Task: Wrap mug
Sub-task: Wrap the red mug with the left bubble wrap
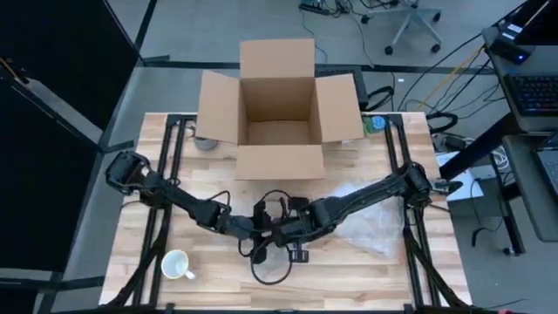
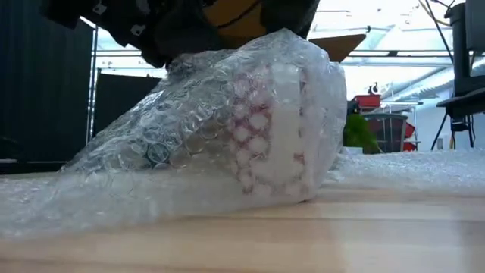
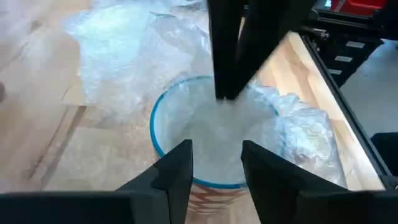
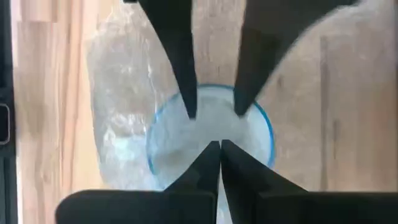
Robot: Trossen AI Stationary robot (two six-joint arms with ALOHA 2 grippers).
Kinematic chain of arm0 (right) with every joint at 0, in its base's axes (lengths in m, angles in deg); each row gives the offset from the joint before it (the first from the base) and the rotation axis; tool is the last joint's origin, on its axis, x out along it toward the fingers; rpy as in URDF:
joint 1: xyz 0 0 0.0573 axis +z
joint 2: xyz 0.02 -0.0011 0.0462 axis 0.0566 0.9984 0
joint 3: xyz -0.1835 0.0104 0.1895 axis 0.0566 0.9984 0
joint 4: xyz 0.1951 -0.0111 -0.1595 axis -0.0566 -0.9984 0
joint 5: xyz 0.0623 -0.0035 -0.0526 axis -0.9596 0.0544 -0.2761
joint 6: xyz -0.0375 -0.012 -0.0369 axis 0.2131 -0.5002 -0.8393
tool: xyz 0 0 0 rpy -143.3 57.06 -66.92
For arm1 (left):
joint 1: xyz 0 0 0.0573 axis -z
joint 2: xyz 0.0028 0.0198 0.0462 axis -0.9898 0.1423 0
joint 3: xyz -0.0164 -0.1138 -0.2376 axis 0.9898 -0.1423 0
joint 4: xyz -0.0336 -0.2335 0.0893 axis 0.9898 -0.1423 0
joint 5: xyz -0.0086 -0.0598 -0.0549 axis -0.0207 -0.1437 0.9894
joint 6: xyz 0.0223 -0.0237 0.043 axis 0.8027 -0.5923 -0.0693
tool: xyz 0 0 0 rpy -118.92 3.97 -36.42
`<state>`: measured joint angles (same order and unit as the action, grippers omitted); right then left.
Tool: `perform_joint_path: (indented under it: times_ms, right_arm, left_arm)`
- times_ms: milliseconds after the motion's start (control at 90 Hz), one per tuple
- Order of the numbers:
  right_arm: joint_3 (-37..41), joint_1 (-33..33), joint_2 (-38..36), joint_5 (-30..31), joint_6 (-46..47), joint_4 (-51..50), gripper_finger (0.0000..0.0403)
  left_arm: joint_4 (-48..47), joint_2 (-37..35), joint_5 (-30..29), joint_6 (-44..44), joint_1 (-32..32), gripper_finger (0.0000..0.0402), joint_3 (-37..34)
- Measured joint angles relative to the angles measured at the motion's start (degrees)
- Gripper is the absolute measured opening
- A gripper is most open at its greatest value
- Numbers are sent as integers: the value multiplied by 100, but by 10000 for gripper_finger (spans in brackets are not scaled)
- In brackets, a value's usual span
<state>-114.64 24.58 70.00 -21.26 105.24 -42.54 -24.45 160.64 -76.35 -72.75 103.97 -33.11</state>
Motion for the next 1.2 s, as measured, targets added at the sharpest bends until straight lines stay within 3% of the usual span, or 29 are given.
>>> perform_joint_path:
  times_ms: [167, 411, 711, 933, 1200]
  right_arm:
    - [-55, 386, -92, 283, 362, -114, 0]
    - [235, 860, -92, 1199, 1170, -301, 0]
    - [791, 1323, -105, 1310, 2833, -573, 9]
    - [1398, 1819, -109, 1506, 4245, -433, 64]
    - [2069, 2286, -111, 2149, 5287, 845, 159]
  left_arm:
    - [-279, -280, 2, -14, 4, 130, -19]
    - [-495, -642, 13, -18, 11, 130, -11]
    - [-2369, -1139, 86, -598, 52, 130, -9]
    - [-3558, -1481, 79, -934, 48, 130, -1]
    - [-3883, -1483, 244, -1230, 48, 130, -80]
